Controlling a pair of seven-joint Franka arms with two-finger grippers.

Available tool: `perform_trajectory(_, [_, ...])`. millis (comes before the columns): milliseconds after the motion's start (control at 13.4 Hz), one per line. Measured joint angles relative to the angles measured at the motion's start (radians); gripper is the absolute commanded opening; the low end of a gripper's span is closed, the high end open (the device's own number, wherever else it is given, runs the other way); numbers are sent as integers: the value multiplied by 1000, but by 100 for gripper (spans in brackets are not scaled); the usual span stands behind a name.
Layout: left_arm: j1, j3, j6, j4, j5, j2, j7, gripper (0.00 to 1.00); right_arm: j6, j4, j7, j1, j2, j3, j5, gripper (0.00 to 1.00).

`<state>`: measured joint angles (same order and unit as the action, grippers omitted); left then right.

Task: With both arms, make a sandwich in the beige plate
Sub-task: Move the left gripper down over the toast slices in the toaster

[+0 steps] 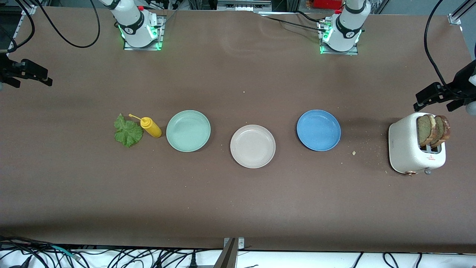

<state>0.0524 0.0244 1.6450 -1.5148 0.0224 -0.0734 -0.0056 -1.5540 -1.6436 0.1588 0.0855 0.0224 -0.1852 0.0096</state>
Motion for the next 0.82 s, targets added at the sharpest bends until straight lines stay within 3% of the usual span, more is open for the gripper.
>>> perform_trajectory(818, [0, 0, 0, -4, 0, -3, 0, 100, 1, 0, 0, 0, 0, 0, 0, 100])
